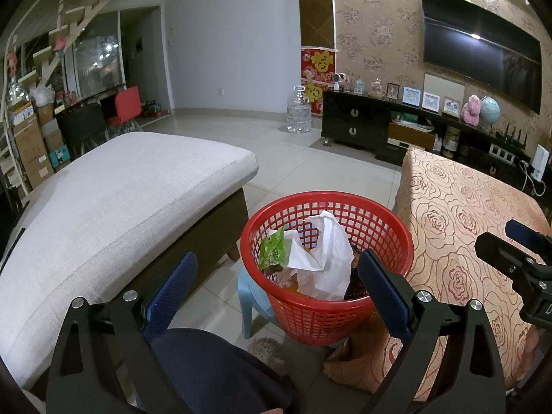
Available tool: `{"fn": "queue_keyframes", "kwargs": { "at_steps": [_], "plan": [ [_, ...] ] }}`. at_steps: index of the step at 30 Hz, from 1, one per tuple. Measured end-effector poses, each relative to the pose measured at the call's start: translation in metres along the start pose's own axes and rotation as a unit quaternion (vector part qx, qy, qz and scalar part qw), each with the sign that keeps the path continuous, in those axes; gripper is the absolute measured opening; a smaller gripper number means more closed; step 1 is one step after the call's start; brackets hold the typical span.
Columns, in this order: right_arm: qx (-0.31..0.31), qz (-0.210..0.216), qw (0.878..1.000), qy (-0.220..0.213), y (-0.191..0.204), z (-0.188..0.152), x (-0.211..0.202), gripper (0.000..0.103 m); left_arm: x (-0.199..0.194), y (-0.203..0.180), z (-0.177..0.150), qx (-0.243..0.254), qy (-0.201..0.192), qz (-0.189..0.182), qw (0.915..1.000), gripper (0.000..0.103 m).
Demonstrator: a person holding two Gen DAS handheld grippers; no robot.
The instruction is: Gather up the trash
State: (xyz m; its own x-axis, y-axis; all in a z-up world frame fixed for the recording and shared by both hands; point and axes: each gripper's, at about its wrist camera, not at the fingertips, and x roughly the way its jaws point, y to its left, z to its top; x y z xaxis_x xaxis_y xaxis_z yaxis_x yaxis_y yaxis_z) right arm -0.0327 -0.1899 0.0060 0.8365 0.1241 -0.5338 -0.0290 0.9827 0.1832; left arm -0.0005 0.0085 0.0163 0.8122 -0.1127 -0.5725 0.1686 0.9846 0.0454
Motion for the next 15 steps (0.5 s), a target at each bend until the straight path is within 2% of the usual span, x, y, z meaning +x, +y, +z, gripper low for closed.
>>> {"fn": "queue_keyframes", "kwargs": {
  "at_steps": [15],
  "plan": [
    [0.005, -0.001, 1.0, 0.002, -0.0028, -0.0037, 0.0003, 0.096, 0.0016, -0.0002, -0.0021, 0.001, -0.002, 0.001, 1.0, 0.091]
  ]
}}
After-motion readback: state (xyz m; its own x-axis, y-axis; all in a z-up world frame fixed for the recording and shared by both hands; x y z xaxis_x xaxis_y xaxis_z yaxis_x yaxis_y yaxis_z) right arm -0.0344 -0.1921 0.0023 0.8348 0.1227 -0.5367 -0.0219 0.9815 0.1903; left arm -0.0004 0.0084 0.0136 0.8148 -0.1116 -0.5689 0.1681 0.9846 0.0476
